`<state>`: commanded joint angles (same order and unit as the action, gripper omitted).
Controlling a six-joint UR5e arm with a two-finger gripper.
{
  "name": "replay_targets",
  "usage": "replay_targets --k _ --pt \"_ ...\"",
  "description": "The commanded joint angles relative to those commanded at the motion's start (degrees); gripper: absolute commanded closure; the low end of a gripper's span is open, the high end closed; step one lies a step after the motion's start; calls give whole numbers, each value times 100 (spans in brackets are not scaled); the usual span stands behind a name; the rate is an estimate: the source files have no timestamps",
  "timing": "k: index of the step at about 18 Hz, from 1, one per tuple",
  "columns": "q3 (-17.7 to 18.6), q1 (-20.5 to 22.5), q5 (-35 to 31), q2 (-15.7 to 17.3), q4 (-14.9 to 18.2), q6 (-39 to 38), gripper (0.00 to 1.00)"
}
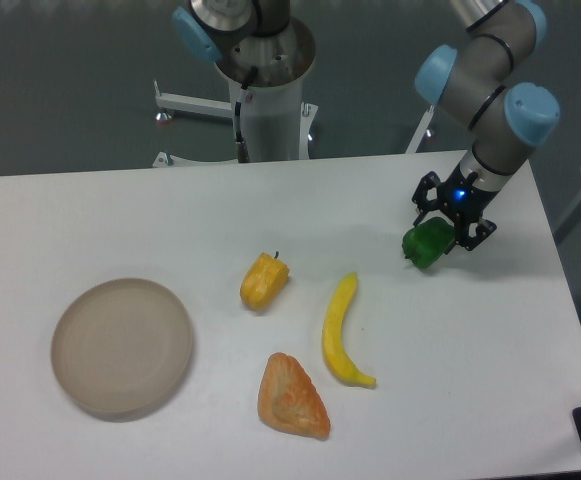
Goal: Place the green pepper on the table
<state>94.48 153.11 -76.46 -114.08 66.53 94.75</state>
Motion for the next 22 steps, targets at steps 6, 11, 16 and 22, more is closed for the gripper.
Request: replay_targets --k 6,11,16,22 --pt "-307 -35 -245 35 -27 35 0" --pt "-667 -70 -386 0 -35 26 0" --pt "-1080 -123 -422 -96 -70 114 0" --pt "-1722 -491 -852 -325 -106 106 0"
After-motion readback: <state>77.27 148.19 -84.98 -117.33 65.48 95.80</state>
